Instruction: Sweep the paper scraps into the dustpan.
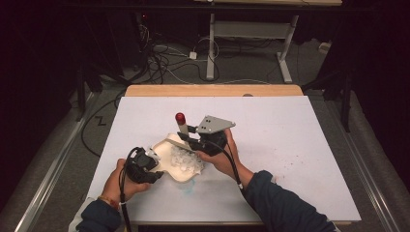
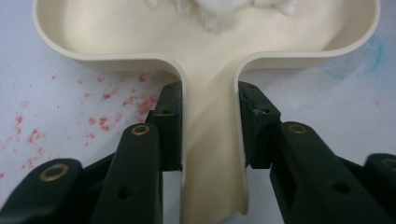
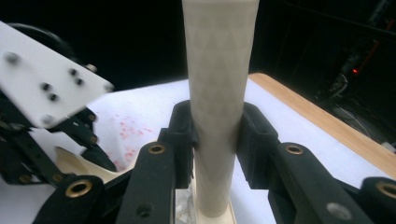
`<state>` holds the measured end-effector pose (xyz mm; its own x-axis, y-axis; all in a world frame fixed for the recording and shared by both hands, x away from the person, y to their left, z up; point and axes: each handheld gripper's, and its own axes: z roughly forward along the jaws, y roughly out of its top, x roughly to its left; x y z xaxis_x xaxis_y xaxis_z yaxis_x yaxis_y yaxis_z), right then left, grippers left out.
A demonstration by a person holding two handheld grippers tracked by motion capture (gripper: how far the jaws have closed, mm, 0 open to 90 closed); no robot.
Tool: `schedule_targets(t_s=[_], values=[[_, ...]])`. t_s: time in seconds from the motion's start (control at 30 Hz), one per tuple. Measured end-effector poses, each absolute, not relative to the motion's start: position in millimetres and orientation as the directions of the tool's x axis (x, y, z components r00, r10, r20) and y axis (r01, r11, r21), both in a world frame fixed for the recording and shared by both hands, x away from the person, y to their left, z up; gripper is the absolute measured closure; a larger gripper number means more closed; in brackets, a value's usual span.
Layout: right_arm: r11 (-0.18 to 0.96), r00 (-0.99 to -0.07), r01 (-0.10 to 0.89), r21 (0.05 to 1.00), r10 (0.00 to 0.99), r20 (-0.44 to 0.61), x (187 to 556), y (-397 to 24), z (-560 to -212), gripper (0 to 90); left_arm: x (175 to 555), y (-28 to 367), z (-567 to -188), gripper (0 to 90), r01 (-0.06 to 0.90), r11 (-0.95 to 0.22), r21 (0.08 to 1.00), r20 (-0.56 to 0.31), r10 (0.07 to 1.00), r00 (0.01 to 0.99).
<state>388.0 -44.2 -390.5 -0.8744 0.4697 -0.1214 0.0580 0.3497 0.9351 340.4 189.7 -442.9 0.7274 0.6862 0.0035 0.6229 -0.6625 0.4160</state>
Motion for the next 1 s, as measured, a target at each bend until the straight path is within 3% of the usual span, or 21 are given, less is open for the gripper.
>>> schedule_targets(t_s=[0.33,0.67,1.0], values=[[0.318,-0.876,0.047,0.947,0.469,-0.114,387,-40,-383,70.5,340,188,-446,63.2,0.625,-0.660,0.418,0.007,0.690,0.724],[0.243,-0.843,0.013,0.970,0.524,-0.120,388,-79,-357,70.5,340,187,-449,63.2,0.627,-0.665,0.406,0.011,0.689,0.724],[0.311,-0.783,0.044,0.949,0.601,-0.161,384,-125,-357,70.5,339,186,-448,63.2,0.625,-0.670,0.400,0.020,0.688,0.725]])
